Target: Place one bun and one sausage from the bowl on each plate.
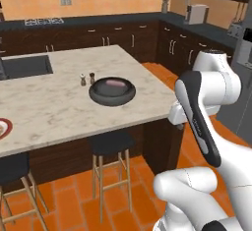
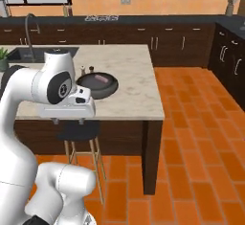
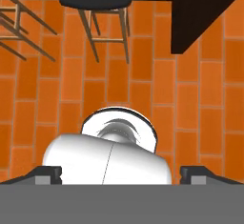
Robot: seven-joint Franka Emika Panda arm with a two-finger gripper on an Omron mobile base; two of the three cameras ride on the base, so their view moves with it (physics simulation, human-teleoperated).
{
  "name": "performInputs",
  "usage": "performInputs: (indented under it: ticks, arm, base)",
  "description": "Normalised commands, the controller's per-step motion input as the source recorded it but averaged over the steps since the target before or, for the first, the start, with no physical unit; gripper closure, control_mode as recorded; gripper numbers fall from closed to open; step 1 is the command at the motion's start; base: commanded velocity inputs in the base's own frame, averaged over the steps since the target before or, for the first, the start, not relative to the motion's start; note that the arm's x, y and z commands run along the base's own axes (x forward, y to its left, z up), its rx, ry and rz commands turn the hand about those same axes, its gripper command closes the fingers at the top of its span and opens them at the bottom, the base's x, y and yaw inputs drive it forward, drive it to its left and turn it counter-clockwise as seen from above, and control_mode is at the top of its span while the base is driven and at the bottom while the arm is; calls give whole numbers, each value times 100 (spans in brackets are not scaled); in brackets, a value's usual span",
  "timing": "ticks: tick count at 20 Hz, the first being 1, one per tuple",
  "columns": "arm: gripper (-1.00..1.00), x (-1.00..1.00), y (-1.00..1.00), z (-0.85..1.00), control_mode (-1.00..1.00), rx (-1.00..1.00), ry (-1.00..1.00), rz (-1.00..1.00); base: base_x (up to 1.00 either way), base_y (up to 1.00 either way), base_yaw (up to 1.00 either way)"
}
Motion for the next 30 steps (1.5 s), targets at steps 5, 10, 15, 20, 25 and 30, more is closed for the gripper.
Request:
performInputs:
  ticks: [5, 10, 15, 20, 25, 30]
  arm:
    - [-100, 0, 0, 0, 100, 0, 0, 0]
    - [-100, 0, 0, 0, 100, 0, 0, 0]
    - [-100, 0, 0, 0, 100, 0, 0, 0]
    - [-100, 0, 0, 0, 100, 0, 0, 0]
    - [-100, 0, 0, 0, 100, 0, 0, 0]
    - [-100, 30, -26, -4, -100, 3, 0, 13]
  base:
    - [25, -34, 20]
    - [49, -30, 23]
    - [75, -37, 30]
    - [83, -41, 35]
    - [15, -72, 19]
    - [9, -9, 4]
